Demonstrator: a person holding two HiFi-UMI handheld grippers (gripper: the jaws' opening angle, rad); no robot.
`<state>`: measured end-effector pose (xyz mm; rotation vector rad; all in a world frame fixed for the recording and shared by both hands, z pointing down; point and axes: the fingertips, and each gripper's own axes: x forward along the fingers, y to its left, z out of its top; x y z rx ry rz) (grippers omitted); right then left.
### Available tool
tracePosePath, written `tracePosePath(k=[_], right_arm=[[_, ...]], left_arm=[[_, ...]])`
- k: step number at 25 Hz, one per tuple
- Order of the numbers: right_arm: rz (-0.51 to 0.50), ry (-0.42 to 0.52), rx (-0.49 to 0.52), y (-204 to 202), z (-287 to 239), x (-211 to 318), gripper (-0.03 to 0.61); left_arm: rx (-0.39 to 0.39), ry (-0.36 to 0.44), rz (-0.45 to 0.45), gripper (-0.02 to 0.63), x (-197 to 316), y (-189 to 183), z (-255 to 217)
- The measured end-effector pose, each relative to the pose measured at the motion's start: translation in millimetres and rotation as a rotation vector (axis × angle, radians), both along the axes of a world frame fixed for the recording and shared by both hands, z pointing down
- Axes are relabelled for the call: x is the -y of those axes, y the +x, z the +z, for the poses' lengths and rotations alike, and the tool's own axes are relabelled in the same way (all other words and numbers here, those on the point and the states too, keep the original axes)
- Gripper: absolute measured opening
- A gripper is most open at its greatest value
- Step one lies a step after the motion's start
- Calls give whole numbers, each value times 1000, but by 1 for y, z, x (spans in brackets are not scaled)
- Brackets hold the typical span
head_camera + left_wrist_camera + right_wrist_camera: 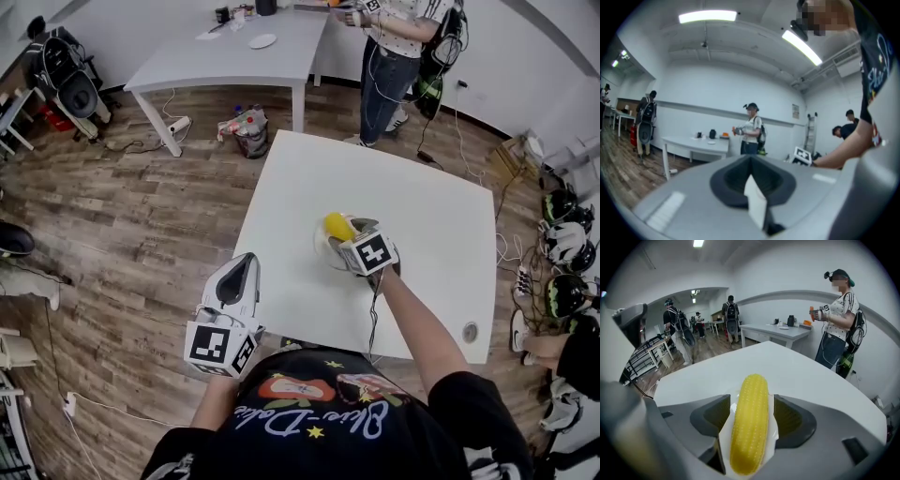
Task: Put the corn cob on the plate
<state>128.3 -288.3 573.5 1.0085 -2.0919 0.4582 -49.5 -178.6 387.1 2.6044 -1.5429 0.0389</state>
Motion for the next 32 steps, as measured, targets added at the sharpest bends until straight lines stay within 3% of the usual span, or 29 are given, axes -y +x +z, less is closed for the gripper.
tracePosePath(k=[5,11,12,13,17,20,24,32], right_arm=[[131,227,188,19,-56,-17,273],[316,366,433,48,-109,-65,264],[350,386,461,54,-116,-72,181],[379,403,480,60,-123,-78,51],[419,434,510,74,-142,-104,21],[404,456,472,77,-149,-114,15],[391,468,410,80,-154,-118,15],[380,446,427,76,-155,-128,15]], left_arm=[[6,0,61,-9,0,16,0],[6,-4,144,-9,3,39,1],[6,-10,162,-9,4,45,1],[6,-18,182,-9,3,51,2],[13,-23,245,-9,-1,73,2],[14,-21,266,-9,-1,82,1],[14,-13,276,-9,1,87,-3],[14,-7,266,-9,-2,82,-5]])
